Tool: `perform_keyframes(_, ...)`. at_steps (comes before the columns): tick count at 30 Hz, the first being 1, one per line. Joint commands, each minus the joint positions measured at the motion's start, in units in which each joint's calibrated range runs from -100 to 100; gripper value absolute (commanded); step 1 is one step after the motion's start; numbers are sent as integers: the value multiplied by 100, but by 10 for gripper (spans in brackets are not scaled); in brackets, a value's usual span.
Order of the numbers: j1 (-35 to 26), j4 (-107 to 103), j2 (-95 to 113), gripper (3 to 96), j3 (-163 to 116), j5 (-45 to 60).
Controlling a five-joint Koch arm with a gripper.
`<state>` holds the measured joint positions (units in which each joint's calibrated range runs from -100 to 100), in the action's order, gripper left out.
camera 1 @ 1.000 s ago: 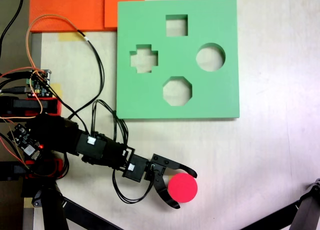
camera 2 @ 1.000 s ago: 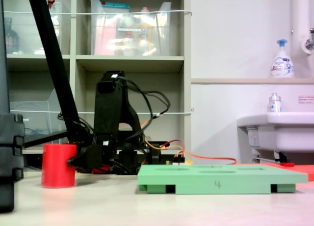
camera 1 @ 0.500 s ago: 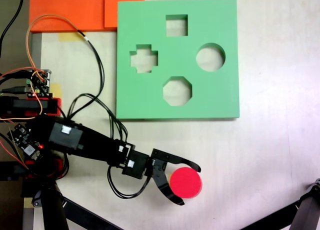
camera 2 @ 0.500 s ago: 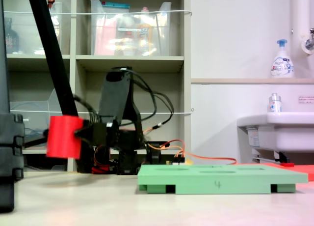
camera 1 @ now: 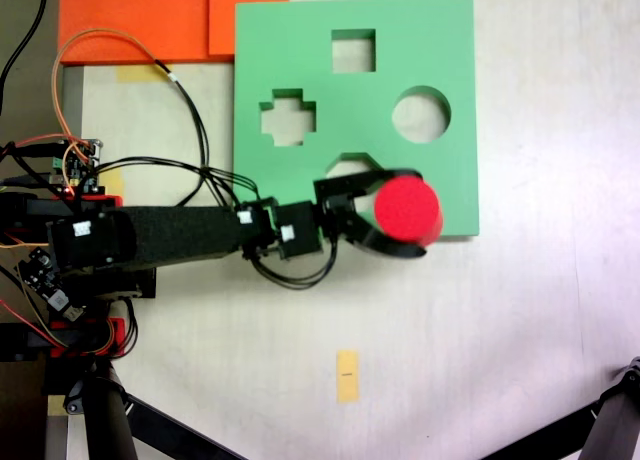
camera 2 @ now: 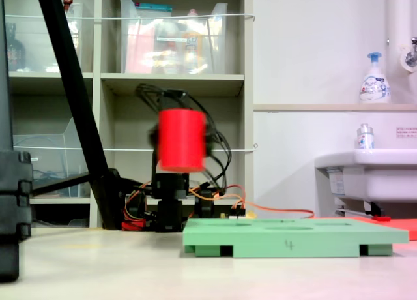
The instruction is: Put the cylinder block into the corresponding hole
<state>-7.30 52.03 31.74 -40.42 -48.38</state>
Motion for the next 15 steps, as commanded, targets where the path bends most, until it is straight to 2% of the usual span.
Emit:
perform_keyframes(1,-366,79,-660,221,712,59)
perform_keyframes(5,-654,107,-1763,229,1241,68)
perform_keyframes(15,-918,136,-3802,237,2347,122)
